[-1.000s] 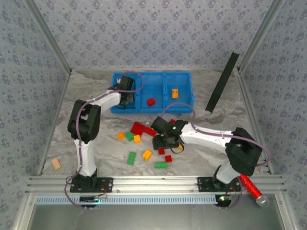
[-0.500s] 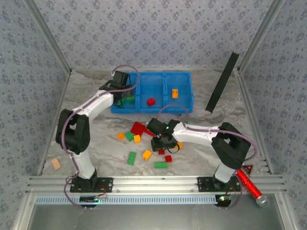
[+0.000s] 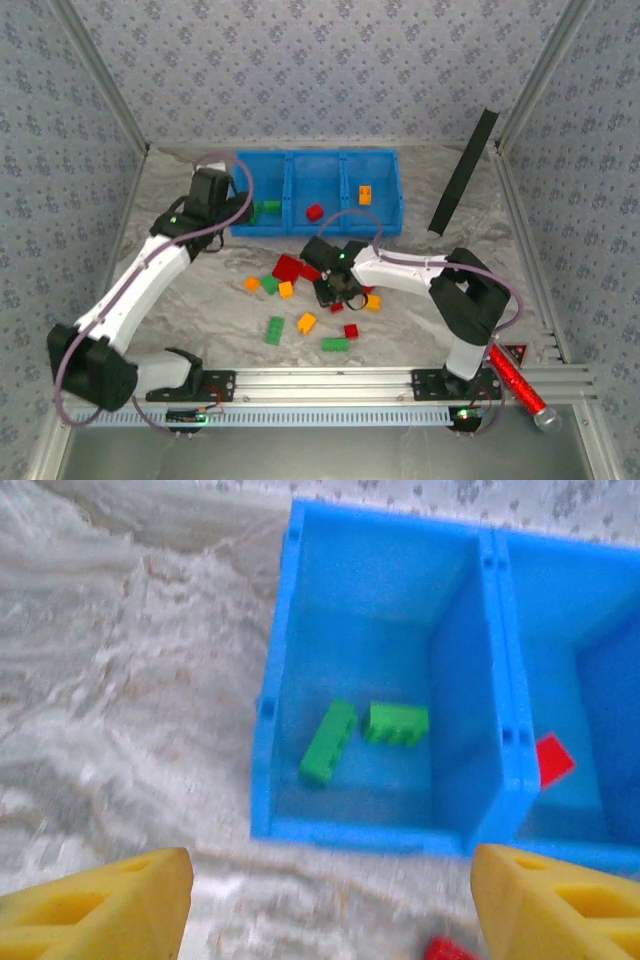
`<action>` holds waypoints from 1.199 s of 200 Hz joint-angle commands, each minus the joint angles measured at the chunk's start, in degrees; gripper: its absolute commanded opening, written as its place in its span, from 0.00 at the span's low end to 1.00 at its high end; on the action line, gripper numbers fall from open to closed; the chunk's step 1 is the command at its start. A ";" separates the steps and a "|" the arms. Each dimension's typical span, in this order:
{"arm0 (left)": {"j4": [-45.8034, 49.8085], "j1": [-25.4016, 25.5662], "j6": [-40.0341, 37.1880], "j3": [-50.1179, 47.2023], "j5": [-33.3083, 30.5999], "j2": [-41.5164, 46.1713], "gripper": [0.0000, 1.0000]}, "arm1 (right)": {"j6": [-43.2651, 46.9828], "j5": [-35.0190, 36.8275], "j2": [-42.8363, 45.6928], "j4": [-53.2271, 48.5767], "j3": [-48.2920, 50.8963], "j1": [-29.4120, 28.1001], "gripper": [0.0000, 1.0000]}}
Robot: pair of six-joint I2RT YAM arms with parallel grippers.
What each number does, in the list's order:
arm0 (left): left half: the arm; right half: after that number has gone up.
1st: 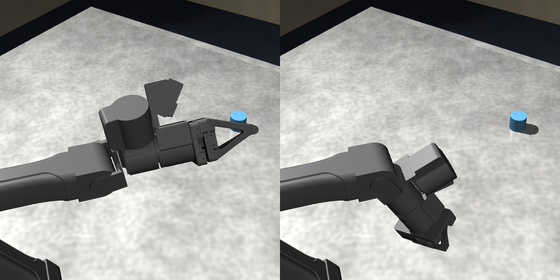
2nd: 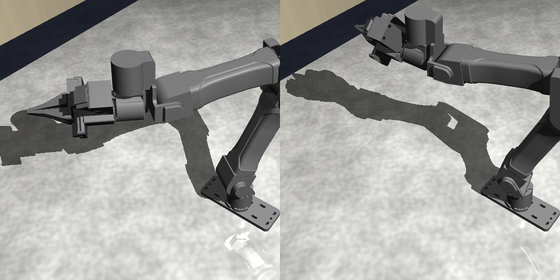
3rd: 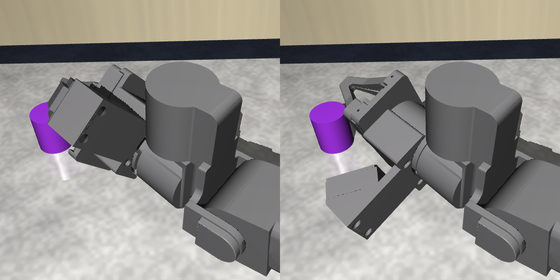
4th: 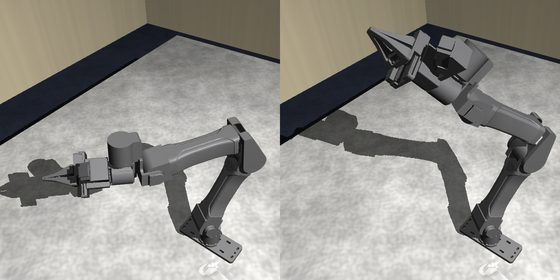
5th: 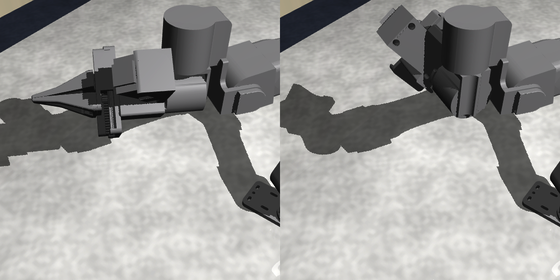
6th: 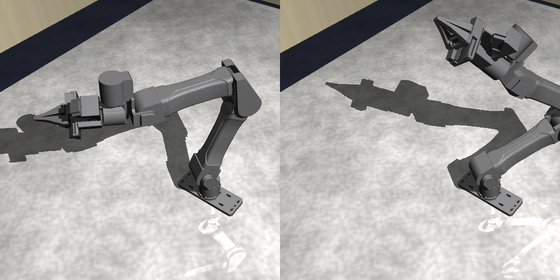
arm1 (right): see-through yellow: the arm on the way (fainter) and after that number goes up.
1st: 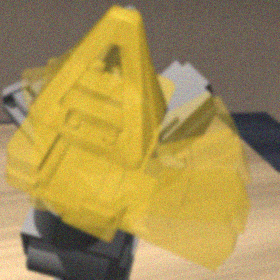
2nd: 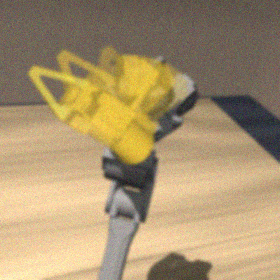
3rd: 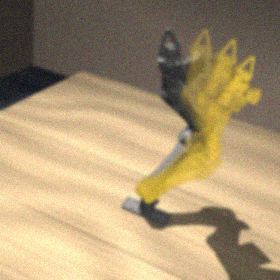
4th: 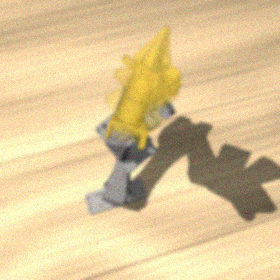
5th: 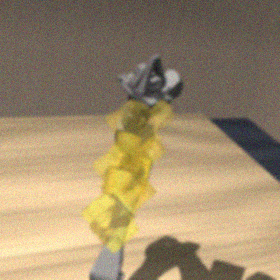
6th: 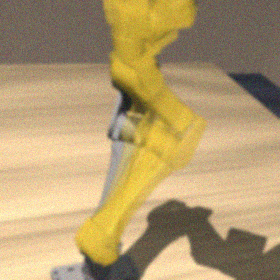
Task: Sort the legos into containers by color
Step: Pick up the lego from the bottom-center of the table, then place the lego in the container.
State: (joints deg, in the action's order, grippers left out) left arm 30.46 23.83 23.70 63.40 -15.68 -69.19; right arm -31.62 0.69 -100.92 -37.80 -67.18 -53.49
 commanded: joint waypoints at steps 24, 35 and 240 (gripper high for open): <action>12.09 5.02 3.11 -11.45 3.45 16.04 0.74 | 14.34 6.60 -3.05 -6.76 -18.81 7.64 0.29; 13.30 5.93 5.17 -14.20 5.01 19.76 0.74 | 16.58 7.13 -5.35 -5.68 -23.59 9.89 0.29; 4.49 15.70 12.11 -26.92 16.66 17.19 0.76 | 28.82 6.61 -46.28 -2.17 -67.02 20.39 0.32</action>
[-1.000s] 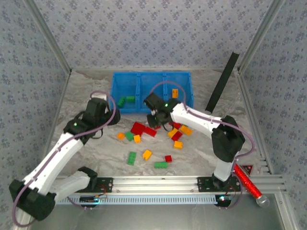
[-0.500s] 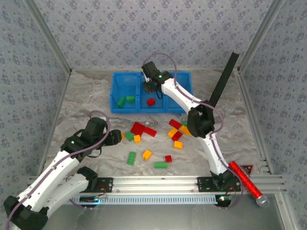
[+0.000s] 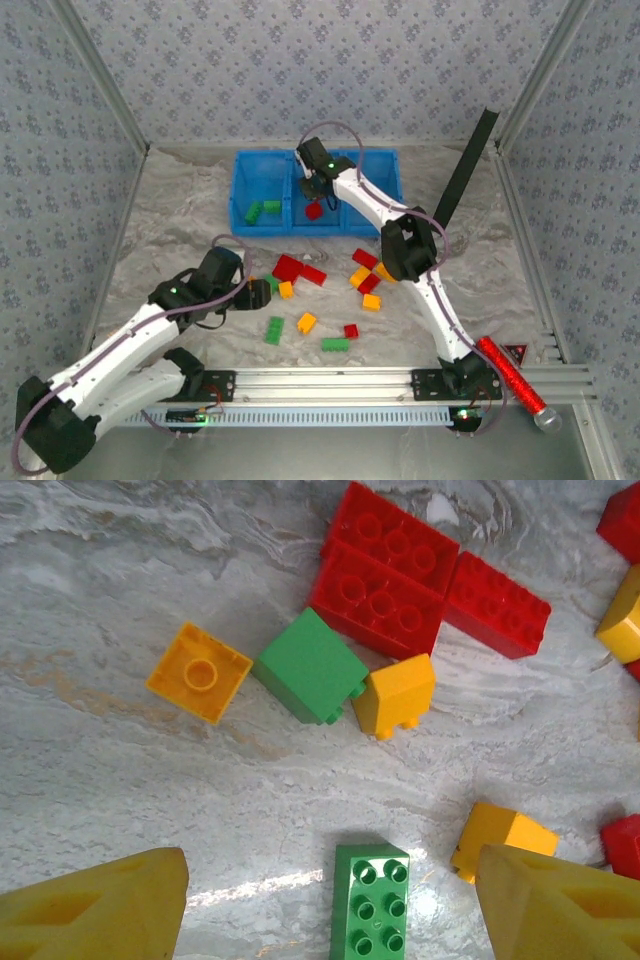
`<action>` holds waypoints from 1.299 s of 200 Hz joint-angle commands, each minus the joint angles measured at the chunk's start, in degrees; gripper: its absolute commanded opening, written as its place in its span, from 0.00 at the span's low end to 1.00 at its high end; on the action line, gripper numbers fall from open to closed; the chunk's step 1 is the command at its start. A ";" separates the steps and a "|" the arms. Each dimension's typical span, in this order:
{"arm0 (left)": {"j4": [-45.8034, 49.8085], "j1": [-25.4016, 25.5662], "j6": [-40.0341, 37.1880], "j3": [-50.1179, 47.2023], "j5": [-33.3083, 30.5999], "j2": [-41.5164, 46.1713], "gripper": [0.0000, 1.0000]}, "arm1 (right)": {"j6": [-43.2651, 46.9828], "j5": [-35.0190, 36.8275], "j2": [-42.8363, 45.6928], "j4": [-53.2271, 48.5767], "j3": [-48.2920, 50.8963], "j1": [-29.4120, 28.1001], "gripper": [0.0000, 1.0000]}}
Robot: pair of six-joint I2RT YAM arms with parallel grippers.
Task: Sort the legos into containers by color
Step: Place the lego in the container, then pick up the lego from the middle-left of the table.
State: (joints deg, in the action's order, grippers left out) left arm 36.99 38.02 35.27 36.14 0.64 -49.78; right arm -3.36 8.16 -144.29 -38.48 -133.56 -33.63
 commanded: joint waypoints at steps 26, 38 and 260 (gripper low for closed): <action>-2.97 3.62 1.26 0.85 -0.12 -5.67 0.77 | 0.59 -0.87 -3.03 -1.51 -0.74 0.57 0.38; -3.07 4.91 1.74 1.20 -0.18 -7.01 0.77 | 0.72 -0.87 -2.97 -1.60 -0.78 0.58 0.40; -7.37 17.97 12.47 -2.40 -4.04 -23.56 0.59 | -0.46 -3.25 23.38 1.66 19.17 -2.97 0.50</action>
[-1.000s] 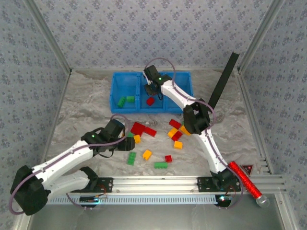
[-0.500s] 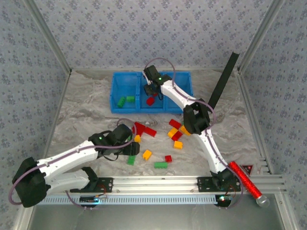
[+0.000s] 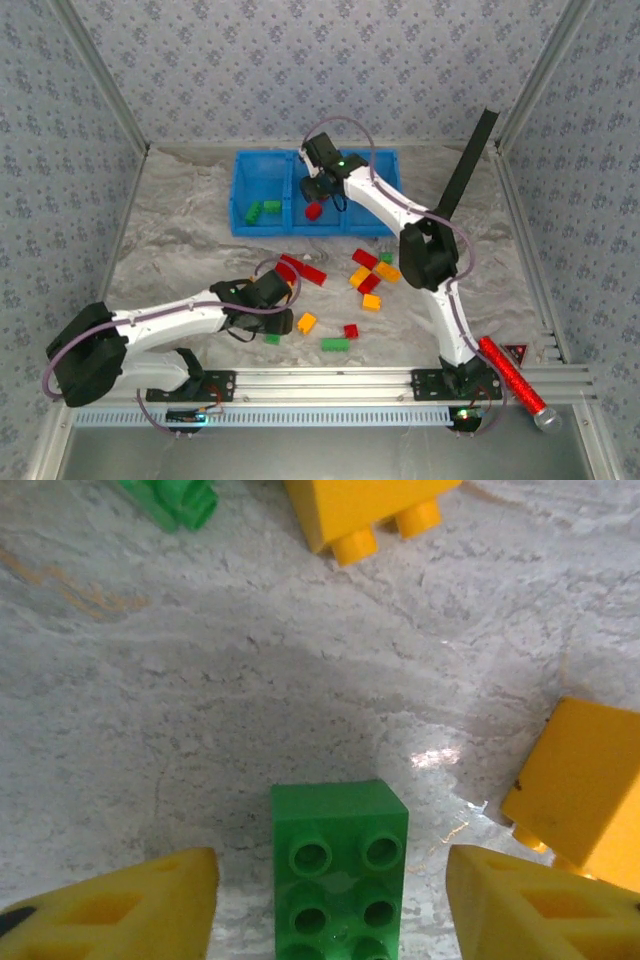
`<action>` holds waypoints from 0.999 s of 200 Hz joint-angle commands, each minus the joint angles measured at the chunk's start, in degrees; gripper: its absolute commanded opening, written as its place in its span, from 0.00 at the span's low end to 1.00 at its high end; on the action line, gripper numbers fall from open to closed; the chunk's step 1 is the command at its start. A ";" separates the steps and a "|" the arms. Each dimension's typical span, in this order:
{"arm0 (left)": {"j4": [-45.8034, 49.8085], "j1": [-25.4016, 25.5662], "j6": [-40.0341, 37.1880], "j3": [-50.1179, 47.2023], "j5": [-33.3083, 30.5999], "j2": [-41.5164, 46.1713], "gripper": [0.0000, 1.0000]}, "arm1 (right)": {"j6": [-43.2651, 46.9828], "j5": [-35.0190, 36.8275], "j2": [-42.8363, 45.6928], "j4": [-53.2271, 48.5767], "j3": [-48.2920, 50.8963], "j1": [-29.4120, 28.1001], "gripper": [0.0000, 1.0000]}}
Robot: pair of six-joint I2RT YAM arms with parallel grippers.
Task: Sort the legos into containers by color
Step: Pick up the lego from the middle-left of the table.
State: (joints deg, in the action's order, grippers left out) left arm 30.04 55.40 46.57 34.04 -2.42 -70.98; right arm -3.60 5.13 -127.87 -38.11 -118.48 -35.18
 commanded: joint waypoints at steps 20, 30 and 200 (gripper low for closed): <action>-0.30 0.59 2.53 -0.38 -0.62 -5.07 0.55 | 0.86 0.32 14.33 4.76 12.32 -3.01 0.51; -0.41 0.59 2.90 -0.30 -0.42 -6.22 0.51 | 0.98 0.78 17.67 5.06 15.57 -3.84 0.52; 2.40 -22.58 -20.08 31.45 -17.18 -8.51 0.24 | -36.89 -0.65 65.92 2.41 73.72 -21.12 0.64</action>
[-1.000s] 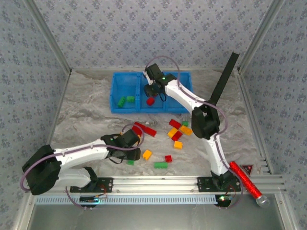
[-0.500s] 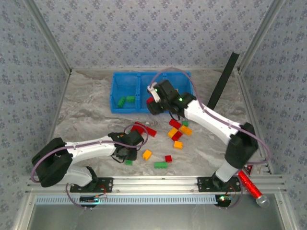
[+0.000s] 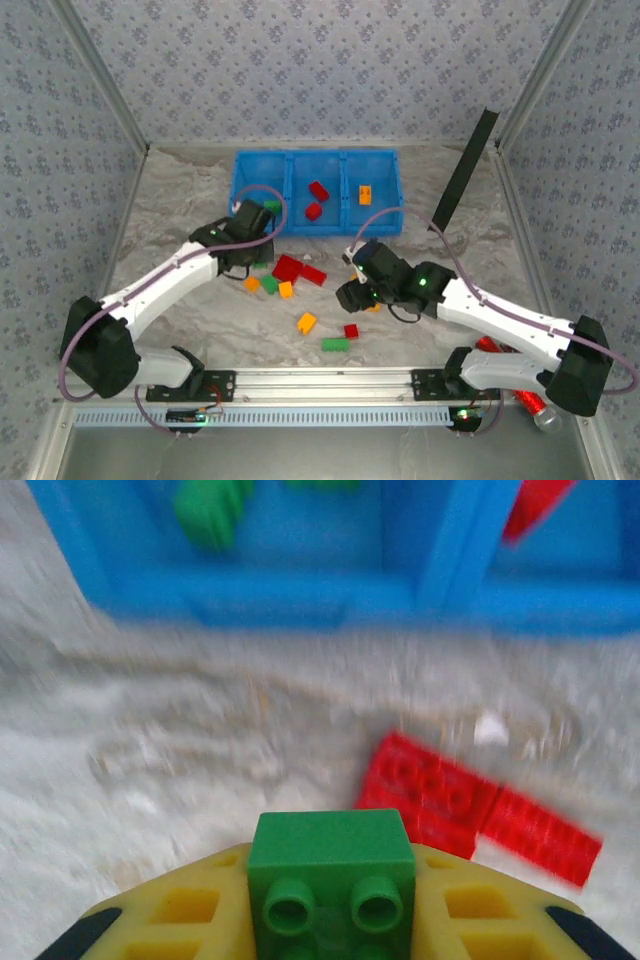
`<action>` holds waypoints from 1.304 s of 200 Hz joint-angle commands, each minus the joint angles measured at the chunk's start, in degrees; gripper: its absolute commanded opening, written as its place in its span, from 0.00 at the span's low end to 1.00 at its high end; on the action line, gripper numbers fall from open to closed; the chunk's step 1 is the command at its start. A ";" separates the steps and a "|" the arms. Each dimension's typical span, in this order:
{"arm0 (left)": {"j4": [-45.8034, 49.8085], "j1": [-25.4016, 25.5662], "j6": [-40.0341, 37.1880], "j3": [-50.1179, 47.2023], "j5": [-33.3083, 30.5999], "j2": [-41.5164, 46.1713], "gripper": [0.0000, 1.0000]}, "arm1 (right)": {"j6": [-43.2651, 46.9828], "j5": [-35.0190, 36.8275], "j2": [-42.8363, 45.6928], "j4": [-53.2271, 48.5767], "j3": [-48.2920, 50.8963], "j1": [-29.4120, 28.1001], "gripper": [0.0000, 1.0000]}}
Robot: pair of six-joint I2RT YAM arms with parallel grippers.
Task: Sort the legos into containers by color
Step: Pick up the lego from the middle-left of the table, then place the lego in the container.
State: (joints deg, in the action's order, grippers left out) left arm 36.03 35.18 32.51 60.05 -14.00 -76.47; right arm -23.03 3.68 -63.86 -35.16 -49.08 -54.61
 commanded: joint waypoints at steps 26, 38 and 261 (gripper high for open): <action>-8.92 -7.06 -7.89 9.80 -5.28 -8.57 0.23 | -26.49 1.47 3.27 2.99 9.13 -5.11 0.65; -10.62 -8.87 -8.38 12.06 -4.56 -11.70 0.23 | -28.43 0.87 3.32 4.04 10.47 -5.96 0.70; -12.60 -15.40 -12.70 32.94 0.22 -40.20 0.61 | -32.07 -3.15 -13.90 11.73 12.79 -8.63 0.62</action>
State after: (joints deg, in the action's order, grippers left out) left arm 22.48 19.86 21.02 93.17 -14.24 -119.72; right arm -55.72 1.17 -75.42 -24.60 -34.98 -62.74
